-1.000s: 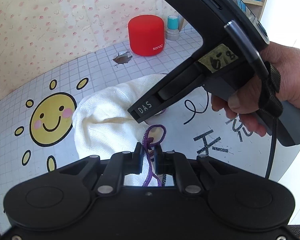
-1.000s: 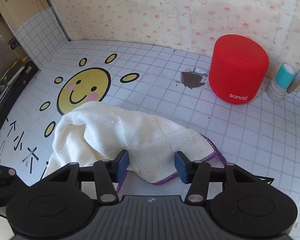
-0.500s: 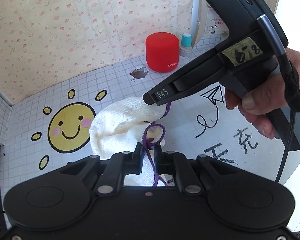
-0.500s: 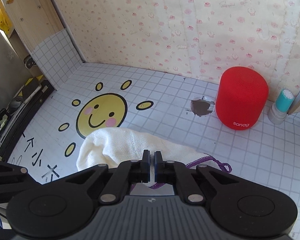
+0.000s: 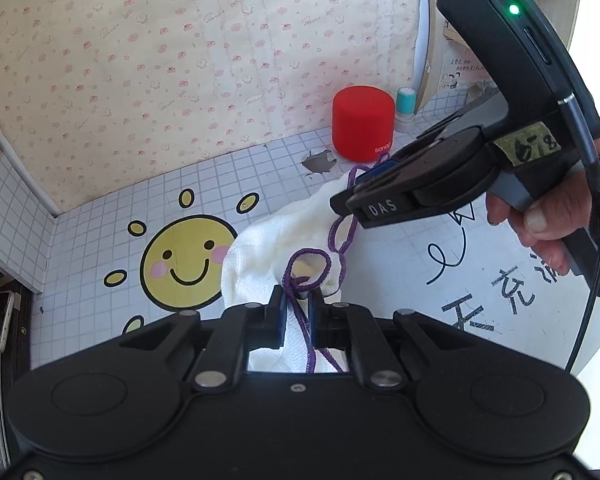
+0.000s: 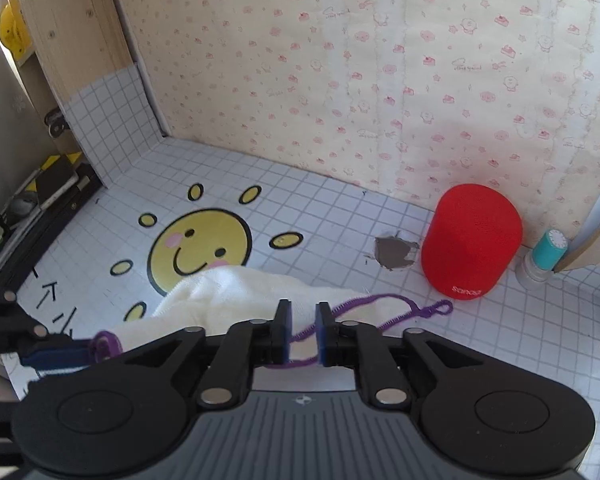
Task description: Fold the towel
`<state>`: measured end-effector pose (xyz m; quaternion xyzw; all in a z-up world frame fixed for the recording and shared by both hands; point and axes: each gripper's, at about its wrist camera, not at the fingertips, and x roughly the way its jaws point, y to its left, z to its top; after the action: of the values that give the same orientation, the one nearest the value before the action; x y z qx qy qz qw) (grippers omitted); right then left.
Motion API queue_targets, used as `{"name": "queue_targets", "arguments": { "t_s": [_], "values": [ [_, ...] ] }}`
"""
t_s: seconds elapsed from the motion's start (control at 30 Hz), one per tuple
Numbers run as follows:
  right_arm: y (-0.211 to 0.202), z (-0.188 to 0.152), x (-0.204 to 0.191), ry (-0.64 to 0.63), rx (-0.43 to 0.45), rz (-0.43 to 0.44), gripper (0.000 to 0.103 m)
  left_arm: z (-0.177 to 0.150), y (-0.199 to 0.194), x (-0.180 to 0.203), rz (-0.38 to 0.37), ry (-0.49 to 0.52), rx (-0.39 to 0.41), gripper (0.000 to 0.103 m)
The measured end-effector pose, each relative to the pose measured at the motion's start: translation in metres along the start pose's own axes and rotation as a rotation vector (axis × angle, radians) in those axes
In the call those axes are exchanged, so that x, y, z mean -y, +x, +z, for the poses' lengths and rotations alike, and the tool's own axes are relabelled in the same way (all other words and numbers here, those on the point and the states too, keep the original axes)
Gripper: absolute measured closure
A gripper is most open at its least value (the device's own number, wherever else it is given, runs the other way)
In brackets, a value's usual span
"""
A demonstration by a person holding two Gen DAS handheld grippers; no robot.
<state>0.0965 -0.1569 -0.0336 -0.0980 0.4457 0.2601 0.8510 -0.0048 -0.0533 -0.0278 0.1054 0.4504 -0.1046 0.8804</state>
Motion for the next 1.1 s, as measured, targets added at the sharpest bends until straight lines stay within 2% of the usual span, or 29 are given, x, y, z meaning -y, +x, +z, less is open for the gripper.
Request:
{"name": "queue_targets", "arguments": {
  "t_s": [0.03,0.07,0.13,0.2,0.4,0.6,0.67,0.8,0.9,0.97,1.07,1.1],
  "values": [
    [0.001,-0.006,0.001,-0.009,-0.005,-0.007,0.058,-0.002,0.001,0.0,0.0,0.002,-0.007,0.091],
    [0.001,-0.011,0.002,-0.013,-0.001,-0.017,0.053,-0.004,0.001,0.0,0.001,0.004,-0.013,0.092],
    [0.002,-0.018,0.005,-0.011,-0.001,-0.028,0.049,-0.007,0.001,0.001,0.001,0.005,-0.019,0.091],
    [0.004,-0.021,0.009,0.007,-0.007,-0.028,0.049,-0.008,0.001,0.001,0.003,0.006,-0.021,0.091],
    [0.013,-0.016,0.018,0.121,-0.004,0.07,0.048,-0.005,-0.003,0.005,0.005,0.02,-0.022,0.087],
    [0.023,-0.008,0.015,0.127,0.0,0.076,0.049,-0.002,-0.012,0.012,0.025,0.04,0.001,0.07],
    [0.026,-0.006,0.017,0.149,0.003,0.084,0.049,-0.001,-0.015,0.016,0.039,0.057,0.011,0.066],
    [0.032,-0.002,0.019,0.159,0.004,0.099,0.049,0.004,-0.012,0.018,0.064,0.077,0.015,0.066],
    [0.035,0.0,0.021,0.174,0.006,0.125,0.054,0.009,-0.009,0.018,0.063,0.073,0.018,0.066],
    [0.037,0.0,0.021,0.173,0.002,0.132,0.071,0.011,-0.007,0.019,0.066,0.082,0.02,0.066],
    [0.037,0.0,0.021,0.156,0.005,0.134,0.087,0.012,-0.007,0.022,0.067,0.097,0.038,0.066],
    [0.036,0.0,0.02,0.152,0.009,0.133,0.089,0.013,-0.007,0.023,0.069,0.103,0.047,0.066]
  ]
}}
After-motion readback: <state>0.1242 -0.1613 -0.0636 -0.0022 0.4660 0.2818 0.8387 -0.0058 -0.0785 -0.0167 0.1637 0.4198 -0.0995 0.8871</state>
